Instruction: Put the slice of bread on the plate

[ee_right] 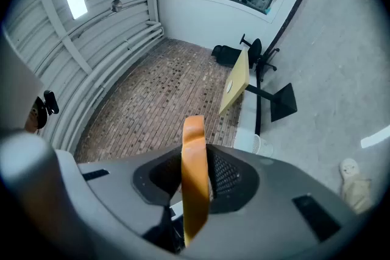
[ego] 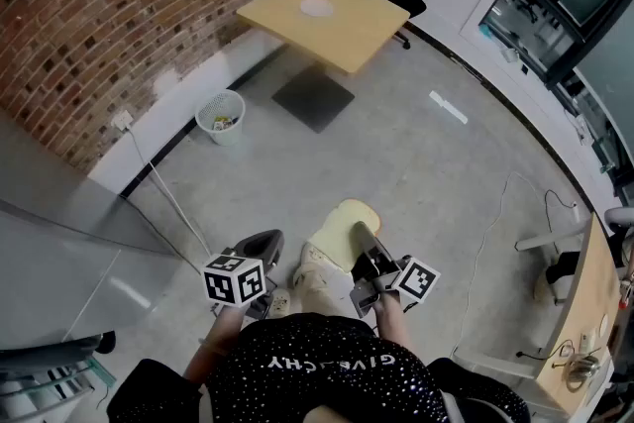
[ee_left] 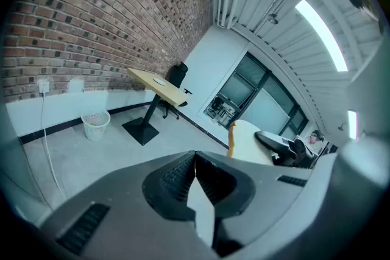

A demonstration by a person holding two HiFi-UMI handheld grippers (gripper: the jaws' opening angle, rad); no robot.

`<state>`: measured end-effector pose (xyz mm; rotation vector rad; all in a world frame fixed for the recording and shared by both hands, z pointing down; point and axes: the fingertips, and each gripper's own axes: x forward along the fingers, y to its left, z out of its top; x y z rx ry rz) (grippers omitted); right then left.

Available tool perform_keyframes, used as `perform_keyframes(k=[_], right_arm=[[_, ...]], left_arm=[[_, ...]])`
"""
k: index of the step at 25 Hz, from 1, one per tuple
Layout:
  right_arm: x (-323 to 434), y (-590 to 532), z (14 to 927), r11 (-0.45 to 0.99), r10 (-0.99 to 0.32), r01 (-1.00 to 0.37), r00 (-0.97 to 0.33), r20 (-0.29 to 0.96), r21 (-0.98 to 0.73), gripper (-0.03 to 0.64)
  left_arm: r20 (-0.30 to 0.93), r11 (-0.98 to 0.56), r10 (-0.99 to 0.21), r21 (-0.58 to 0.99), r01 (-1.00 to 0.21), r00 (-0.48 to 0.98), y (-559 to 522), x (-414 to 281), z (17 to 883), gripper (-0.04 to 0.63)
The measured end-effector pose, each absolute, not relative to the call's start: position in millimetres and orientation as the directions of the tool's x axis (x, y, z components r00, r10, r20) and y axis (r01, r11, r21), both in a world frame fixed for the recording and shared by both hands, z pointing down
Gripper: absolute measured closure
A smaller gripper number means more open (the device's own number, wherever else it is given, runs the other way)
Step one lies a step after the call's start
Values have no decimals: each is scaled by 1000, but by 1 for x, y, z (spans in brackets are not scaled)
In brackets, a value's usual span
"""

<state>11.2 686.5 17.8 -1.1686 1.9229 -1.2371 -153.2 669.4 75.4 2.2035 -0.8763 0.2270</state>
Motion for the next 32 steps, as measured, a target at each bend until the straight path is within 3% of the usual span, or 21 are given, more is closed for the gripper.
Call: perform_keyframes(k=[17, 32], right_arm=[[130, 487, -14, 301, -848, -373, -526, -67, -878, 518], [140, 428, -2, 283, -829, -308, -555, -70, -908, 518]], left_arm=[[353, -533, -586, 510, -675, 729, 469, -13, 43, 584], [391, -460, -616, 526, -715, 684, 418, -4, 51, 584]])
